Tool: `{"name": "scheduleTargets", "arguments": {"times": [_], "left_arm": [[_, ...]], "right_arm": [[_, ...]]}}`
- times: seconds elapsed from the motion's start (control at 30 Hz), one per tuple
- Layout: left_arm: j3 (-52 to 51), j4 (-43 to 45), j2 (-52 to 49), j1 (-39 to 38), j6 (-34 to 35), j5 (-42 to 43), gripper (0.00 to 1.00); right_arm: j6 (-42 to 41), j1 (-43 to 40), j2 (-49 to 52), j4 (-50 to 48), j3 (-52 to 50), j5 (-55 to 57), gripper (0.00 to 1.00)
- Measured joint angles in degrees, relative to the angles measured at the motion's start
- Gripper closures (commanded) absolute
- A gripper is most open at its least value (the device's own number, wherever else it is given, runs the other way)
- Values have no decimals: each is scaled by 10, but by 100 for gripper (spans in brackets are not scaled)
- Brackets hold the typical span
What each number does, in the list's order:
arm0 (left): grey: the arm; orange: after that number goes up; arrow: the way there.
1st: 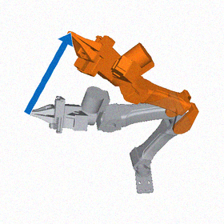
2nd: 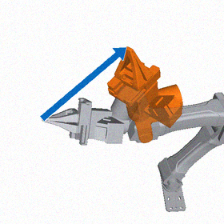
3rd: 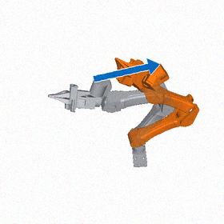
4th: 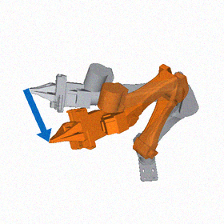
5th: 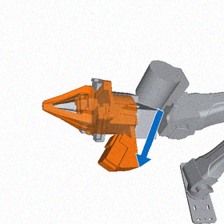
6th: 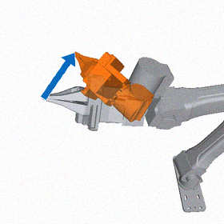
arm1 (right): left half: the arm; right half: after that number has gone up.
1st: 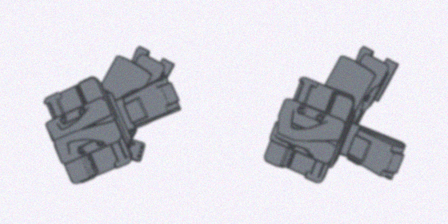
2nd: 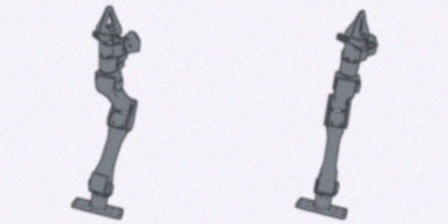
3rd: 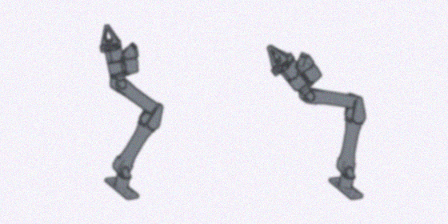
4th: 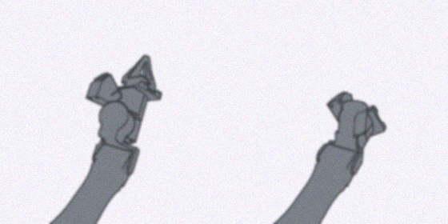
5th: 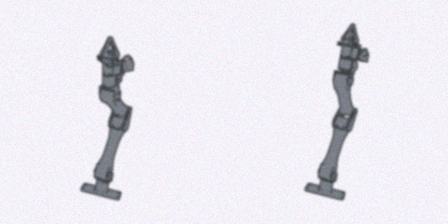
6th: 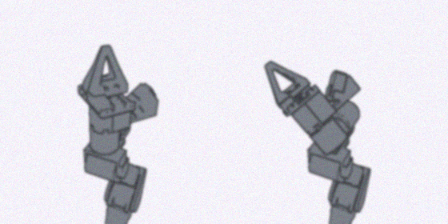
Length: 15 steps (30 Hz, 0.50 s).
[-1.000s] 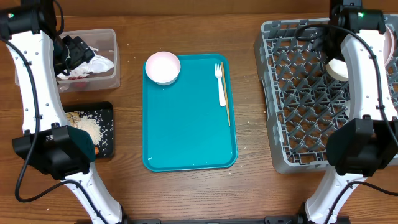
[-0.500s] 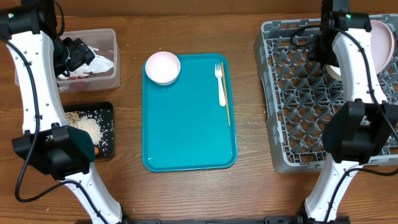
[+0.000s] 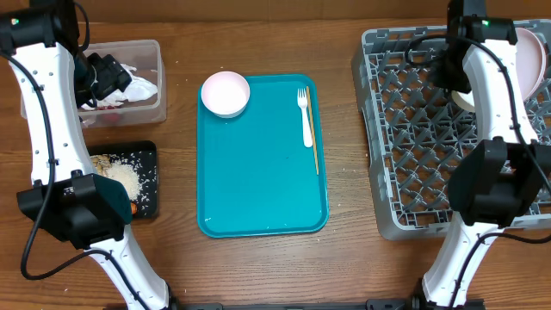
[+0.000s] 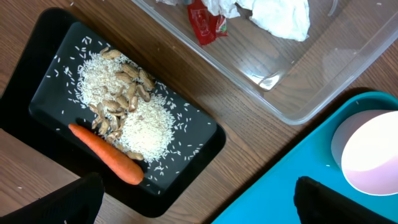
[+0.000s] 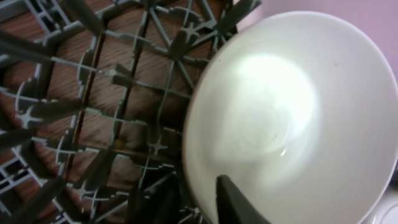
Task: Sort waste into correct bins and load items into the dishwasher rack
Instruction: 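Carry the white bowl right and set it in the dish rack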
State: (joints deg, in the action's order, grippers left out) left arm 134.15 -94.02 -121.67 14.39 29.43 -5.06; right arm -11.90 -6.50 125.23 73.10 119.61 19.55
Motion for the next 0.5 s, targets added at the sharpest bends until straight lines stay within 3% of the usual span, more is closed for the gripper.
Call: {"name": "scheduleTargets", "arguments": {"times": [0.1, 0.33, 0.5], "left_arm": [[0, -3, 0, 0, 0, 0, 0], [0, -3, 0, 0, 0, 0, 0], [0, -3, 0, 0, 0, -2, 0]], "right_arm": [[-2, -6, 1, -1, 0, -1, 96], [-5, -6, 1, 19, 14, -23, 96], [-14, -12, -3, 88, 148, -129, 96]]}}
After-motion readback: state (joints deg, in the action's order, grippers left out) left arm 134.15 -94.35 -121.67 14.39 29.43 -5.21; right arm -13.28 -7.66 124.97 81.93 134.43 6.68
